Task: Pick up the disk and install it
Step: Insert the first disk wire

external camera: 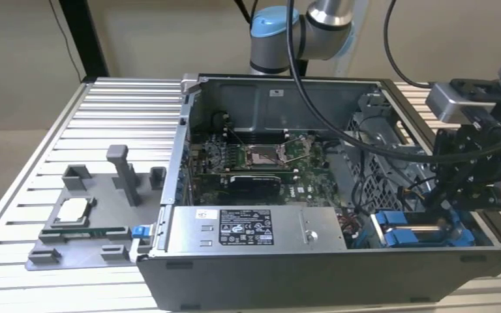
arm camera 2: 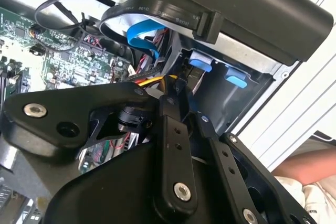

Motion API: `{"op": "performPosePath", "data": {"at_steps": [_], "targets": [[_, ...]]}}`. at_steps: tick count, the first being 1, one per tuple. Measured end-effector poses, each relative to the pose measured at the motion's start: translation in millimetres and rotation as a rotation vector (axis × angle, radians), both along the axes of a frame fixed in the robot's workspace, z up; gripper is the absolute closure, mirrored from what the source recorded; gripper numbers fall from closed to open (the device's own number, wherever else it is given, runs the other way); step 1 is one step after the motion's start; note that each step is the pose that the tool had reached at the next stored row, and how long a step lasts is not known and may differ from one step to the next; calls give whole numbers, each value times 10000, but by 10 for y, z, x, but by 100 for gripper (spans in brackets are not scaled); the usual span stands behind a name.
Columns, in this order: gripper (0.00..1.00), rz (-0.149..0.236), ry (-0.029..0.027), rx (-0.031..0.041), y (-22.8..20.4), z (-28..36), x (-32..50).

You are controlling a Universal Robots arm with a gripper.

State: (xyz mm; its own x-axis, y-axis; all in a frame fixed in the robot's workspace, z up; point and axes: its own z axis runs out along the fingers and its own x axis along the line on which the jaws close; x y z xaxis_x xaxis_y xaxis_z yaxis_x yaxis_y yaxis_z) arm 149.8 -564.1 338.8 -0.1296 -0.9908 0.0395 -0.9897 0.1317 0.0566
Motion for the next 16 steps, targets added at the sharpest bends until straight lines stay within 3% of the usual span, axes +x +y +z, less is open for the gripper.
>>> {"op": "performPosePath", "data": {"at_steps": [16], "targets": [[100, 0, 8, 24, -2, -22, 0]]}}
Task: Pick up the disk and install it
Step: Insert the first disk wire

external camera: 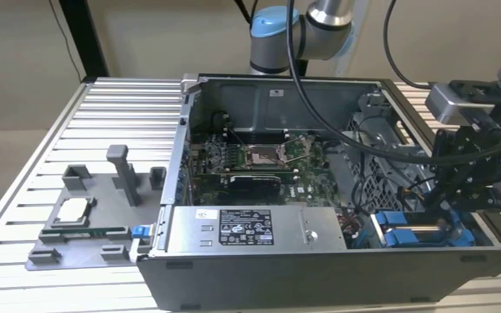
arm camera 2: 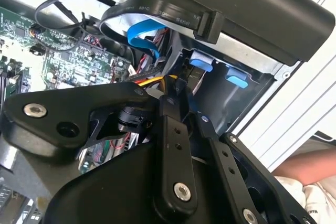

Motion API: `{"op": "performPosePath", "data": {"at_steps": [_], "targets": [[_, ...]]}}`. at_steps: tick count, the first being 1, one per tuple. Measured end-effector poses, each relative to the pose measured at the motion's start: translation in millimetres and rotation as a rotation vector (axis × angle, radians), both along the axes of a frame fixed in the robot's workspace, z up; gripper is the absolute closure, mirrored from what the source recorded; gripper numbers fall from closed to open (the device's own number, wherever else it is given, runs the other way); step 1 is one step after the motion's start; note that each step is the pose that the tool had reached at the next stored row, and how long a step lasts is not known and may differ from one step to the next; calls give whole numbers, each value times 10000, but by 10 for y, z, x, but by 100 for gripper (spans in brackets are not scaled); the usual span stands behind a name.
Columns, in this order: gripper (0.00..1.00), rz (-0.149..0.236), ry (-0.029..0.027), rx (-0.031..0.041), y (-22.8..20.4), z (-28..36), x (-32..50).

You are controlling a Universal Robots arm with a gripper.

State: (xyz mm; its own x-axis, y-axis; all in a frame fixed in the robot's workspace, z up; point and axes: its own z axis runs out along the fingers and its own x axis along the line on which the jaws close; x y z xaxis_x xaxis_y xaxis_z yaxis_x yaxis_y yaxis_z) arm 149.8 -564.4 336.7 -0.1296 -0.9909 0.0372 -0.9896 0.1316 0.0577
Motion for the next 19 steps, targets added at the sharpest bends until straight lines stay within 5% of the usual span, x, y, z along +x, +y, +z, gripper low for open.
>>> {"op": "performPosePath", "data": {"at_steps": [19], "targets": [[100, 3, 0, -3, 0, -67, 0]]}}
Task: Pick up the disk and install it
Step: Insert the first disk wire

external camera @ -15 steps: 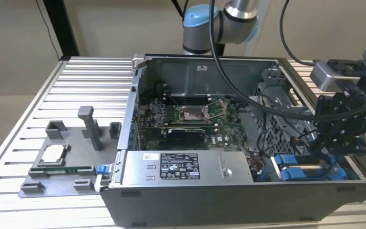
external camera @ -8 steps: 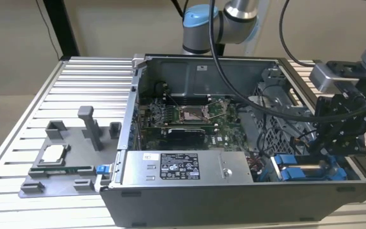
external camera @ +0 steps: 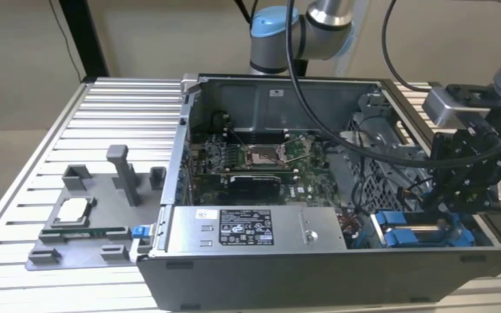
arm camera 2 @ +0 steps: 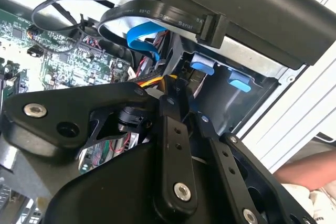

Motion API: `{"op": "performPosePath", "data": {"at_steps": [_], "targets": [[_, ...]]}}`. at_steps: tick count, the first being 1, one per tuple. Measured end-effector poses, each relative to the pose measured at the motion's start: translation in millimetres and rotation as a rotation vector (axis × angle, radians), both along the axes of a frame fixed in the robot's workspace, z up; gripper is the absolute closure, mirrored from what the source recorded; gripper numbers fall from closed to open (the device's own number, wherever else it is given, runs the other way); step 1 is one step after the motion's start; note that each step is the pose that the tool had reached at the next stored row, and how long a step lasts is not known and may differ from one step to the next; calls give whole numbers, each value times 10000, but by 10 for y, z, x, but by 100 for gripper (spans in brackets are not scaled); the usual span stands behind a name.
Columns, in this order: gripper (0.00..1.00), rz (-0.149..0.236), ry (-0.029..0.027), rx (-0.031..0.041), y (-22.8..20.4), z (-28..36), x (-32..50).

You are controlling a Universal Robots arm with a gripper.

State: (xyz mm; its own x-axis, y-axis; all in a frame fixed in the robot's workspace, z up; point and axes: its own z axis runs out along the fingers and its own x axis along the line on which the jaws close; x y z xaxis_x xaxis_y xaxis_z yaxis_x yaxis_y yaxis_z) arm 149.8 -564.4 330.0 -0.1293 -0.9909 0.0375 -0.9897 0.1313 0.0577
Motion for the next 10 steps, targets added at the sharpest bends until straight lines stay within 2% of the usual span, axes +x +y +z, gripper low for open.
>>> {"op": "performPosePath", "data": {"at_steps": [4, 5, 7, 10], "targets": [[100, -1, 1, 2, 0, -1, 0], [0, -1, 1, 13, 1, -5, -1], [0, -1, -1, 13, 0, 0, 0], [0, -1, 2, 41, 0, 80, 0]]}}
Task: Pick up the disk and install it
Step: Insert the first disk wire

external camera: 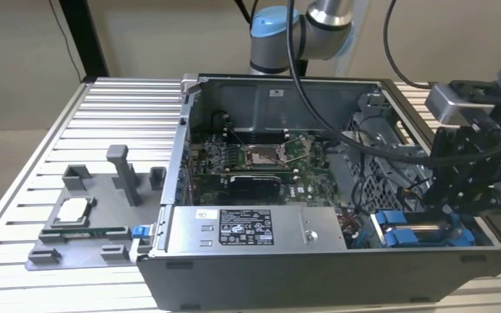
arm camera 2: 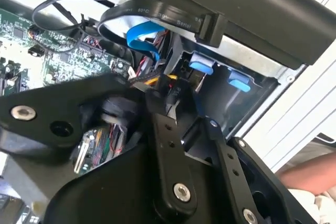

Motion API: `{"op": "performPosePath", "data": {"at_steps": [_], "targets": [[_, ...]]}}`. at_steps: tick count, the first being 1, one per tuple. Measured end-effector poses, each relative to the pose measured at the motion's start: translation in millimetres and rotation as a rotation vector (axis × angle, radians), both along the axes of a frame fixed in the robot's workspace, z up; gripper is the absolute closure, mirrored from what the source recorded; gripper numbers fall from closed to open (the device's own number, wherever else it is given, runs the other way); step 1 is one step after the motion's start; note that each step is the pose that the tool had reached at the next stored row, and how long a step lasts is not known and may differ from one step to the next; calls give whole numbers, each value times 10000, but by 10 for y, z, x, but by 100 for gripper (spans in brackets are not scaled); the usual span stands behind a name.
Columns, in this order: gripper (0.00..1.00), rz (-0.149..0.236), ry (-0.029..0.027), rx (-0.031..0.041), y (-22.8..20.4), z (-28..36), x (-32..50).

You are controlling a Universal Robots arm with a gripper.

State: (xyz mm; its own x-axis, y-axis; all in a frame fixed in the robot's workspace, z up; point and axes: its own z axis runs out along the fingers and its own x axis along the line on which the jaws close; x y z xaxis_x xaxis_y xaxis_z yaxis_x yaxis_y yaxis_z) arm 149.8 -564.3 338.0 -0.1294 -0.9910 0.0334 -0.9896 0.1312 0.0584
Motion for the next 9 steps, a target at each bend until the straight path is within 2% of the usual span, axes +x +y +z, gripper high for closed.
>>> {"op": "performPosePath", "data": {"at_steps": [6, 9], "targets": [[0, -3, 0, 37, 0, 204, 0], [0, -2, 1, 73, 0, 285, 3]]}}
